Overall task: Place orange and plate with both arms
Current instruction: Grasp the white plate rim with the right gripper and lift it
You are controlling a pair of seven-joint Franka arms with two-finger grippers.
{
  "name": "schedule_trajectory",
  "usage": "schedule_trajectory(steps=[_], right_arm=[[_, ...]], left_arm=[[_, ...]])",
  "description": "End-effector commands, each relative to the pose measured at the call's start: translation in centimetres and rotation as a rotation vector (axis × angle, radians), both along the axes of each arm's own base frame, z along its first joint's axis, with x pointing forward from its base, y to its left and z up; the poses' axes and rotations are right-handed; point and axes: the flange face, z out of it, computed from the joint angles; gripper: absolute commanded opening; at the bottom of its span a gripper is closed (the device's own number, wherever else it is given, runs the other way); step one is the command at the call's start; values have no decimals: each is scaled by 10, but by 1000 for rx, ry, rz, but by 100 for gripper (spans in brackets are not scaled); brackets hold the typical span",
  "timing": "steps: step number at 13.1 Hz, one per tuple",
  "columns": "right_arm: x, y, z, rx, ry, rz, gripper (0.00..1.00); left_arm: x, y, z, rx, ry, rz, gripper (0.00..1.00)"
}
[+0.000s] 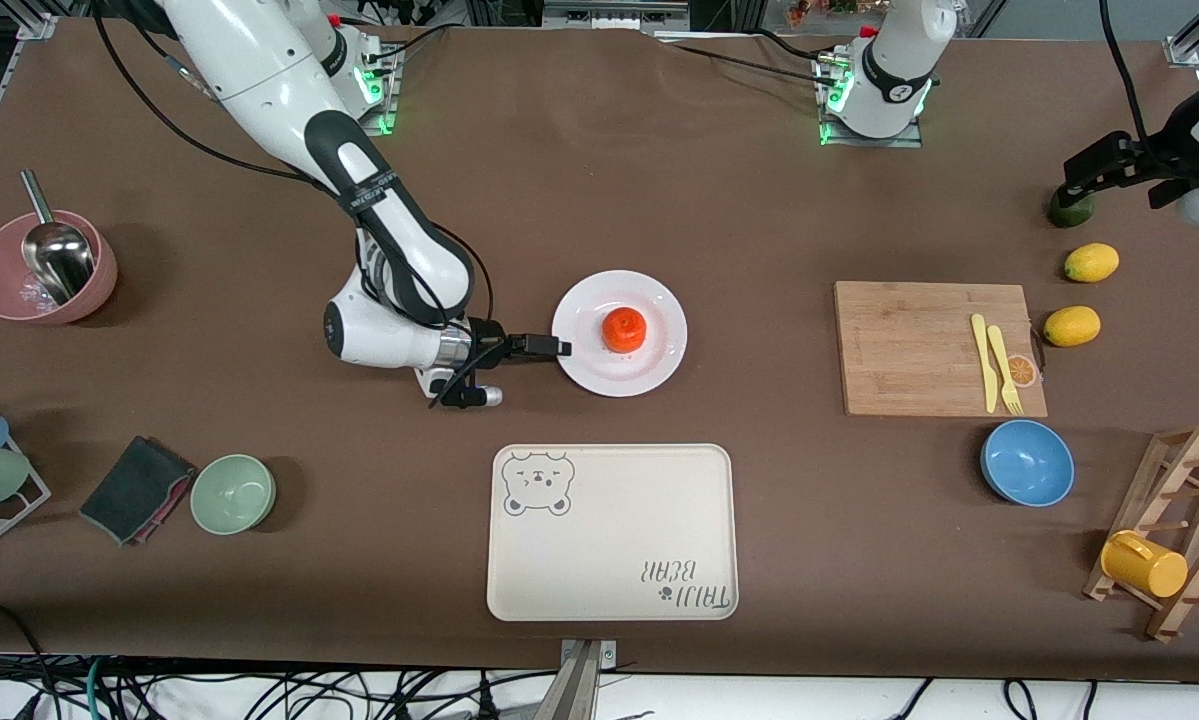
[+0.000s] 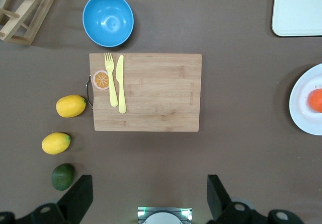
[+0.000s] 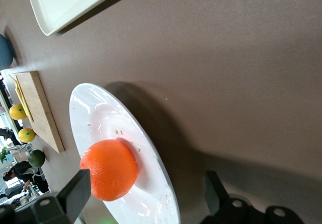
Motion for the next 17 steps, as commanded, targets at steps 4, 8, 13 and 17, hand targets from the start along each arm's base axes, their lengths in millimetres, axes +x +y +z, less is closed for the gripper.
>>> schedule_trajectory(steps=[4, 8, 13, 17], right_arm=[[-1, 21, -6, -3, -42, 7, 99], [-6, 30, -5, -4, -70, 56, 50], [-6, 30, -6, -7, -89, 79, 0], [-7, 29, -7, -9, -94, 87, 0]], left_arm=[[0, -2, 1, 9, -10, -3, 100], [0, -2, 1, 9, -10, -3, 100], [0, -1, 0, 7, -9, -1, 100], [1, -6, 1, 7, -10, -9, 100]])
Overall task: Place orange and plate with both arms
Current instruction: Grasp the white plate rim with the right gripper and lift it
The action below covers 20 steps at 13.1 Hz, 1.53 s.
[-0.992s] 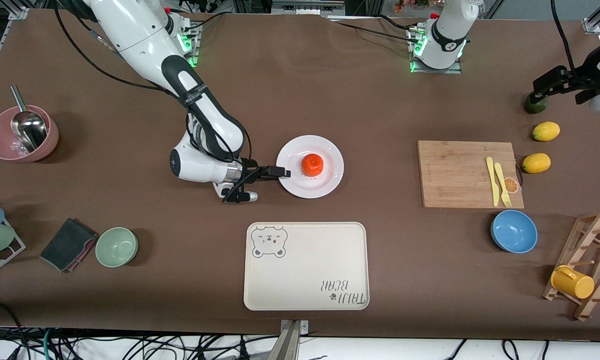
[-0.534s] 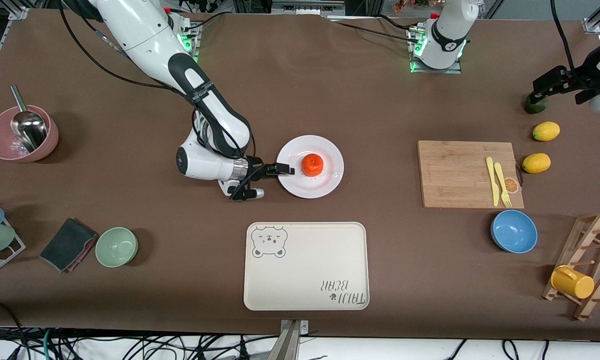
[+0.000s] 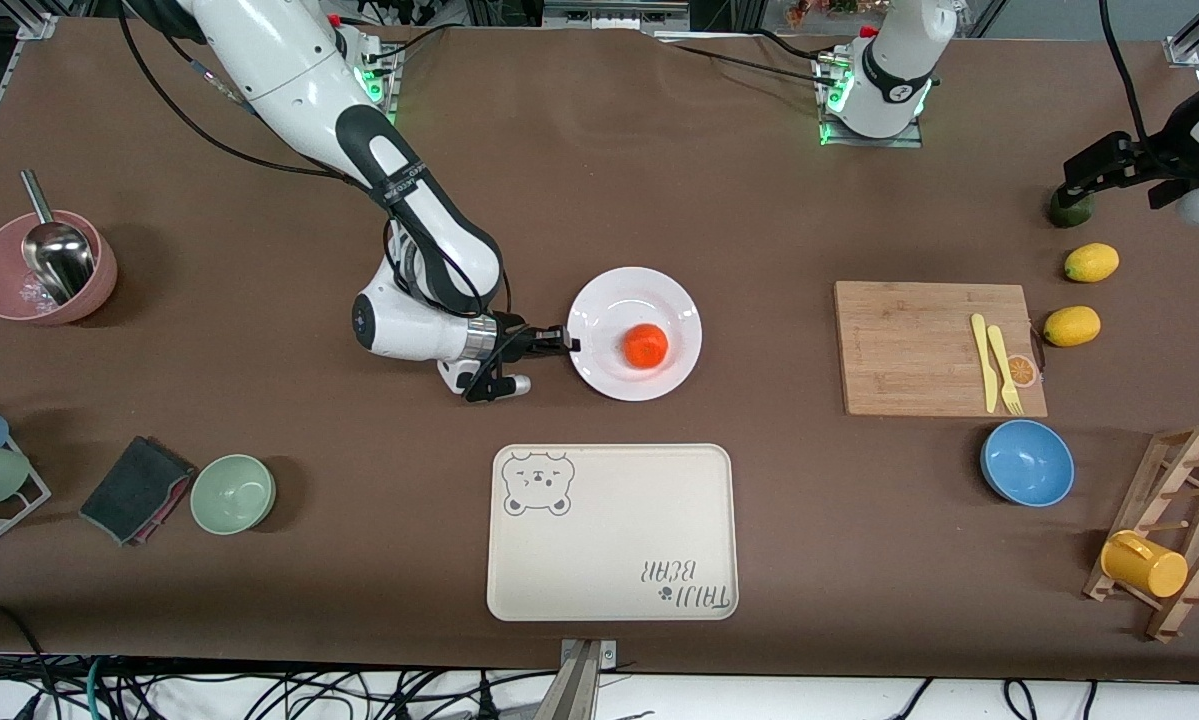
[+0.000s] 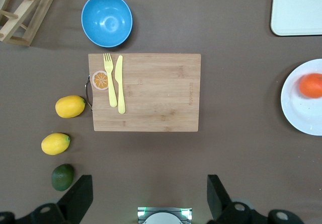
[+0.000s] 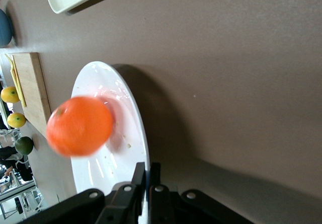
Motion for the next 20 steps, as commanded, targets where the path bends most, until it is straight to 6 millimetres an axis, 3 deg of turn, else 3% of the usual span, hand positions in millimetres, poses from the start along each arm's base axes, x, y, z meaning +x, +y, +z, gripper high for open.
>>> schedule_trajectory(steps=[1, 7, 11, 14, 20], right_arm=[[2, 1, -8, -14, -12, 6, 0], [8, -6, -4, -1, -23, -48, 0], [11, -15, -2, 174, -96, -134, 0], [16, -21, 1, 188, -117, -149, 0], [45, -44, 22, 233, -116, -263, 0]], left_arm=[[1, -3, 1, 6, -11, -7, 100], [1, -34, 0, 10, -14, -61, 100], [2, -35, 0, 10, -15, -63, 100], [1, -33, 1, 10, -15, -59, 100], [1, -33, 0, 10, -14, -59, 100]])
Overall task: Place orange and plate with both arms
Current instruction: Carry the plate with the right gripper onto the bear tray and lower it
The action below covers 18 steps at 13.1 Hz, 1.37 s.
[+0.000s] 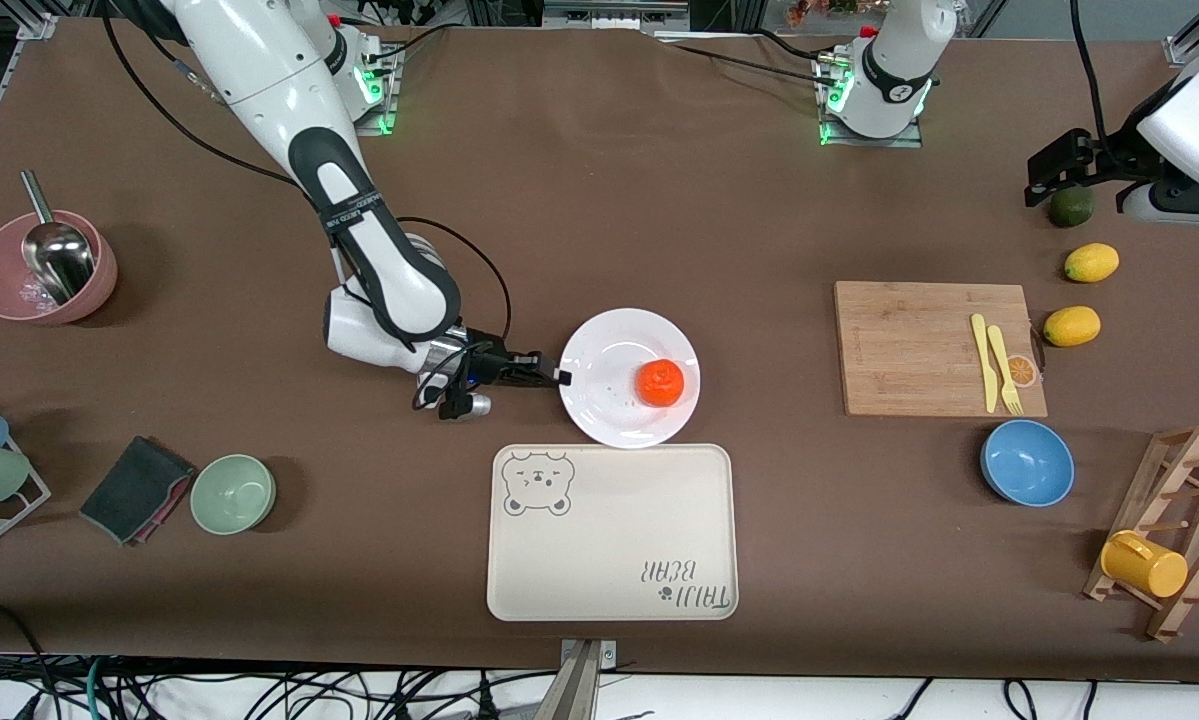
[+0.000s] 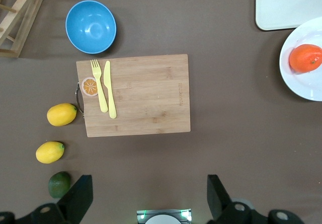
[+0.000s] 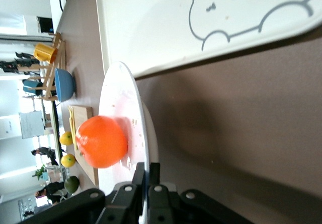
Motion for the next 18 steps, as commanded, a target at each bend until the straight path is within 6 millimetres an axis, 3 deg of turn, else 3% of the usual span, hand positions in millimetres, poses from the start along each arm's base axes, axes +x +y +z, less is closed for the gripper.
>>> schedule_trajectory(steps=[1, 4, 8, 11, 14, 18], right_arm=[[24, -10, 24, 56, -6, -81, 0], [46, -16, 33, 80, 16, -137, 0], [74, -41, 29, 62, -17, -185, 0], [101, -61, 9, 45, -42, -221, 0], [124, -71, -12, 42, -62, -247, 0], [130, -68, -34, 21, -71, -288, 0]], left_arm=[[1, 0, 0, 7, -7, 3, 100], [-1, 2, 1, 8, -2, 6, 100], [0, 10, 0, 8, -2, 21, 100], [-2, 49, -1, 3, 14, 84, 100], [0, 52, -1, -17, 9, 96, 100], [1, 52, -4, -19, 14, 96, 100]])
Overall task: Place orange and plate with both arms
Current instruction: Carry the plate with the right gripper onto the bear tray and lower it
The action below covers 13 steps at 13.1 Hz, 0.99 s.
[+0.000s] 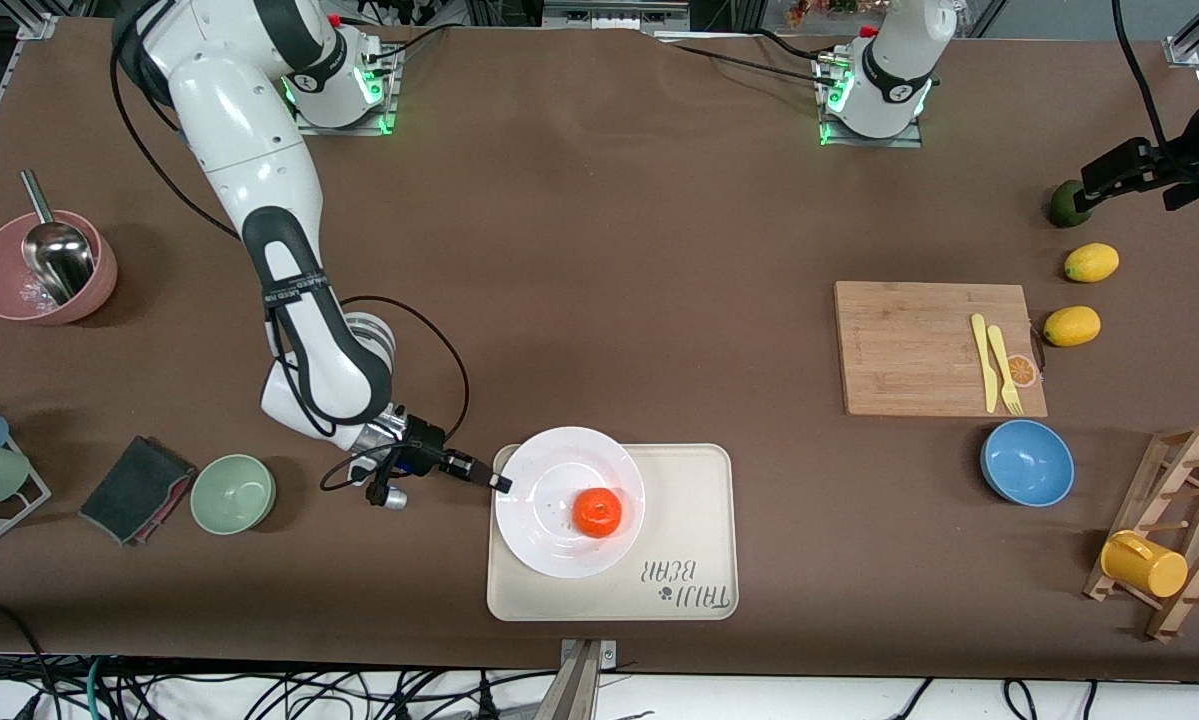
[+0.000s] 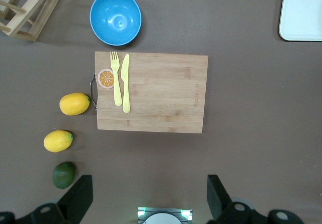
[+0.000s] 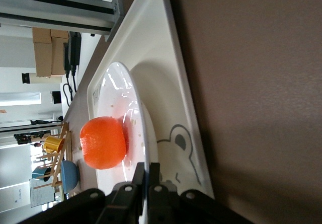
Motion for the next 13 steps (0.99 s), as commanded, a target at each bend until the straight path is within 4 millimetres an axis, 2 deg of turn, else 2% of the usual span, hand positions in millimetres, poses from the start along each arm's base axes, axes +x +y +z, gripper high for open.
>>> schedule_trajectory(steps=[1, 5, 13], right_arm=[[14, 9, -3, 14, -23, -37, 0], [10, 20, -13, 0, -22, -38, 0], [0, 47, -13, -20, -35, -32, 0]], left_arm=[[0, -1, 0, -14, 3, -2, 100], [0, -1, 0, -6, 2, -3, 100], [2, -2, -1, -14, -16, -2, 100]])
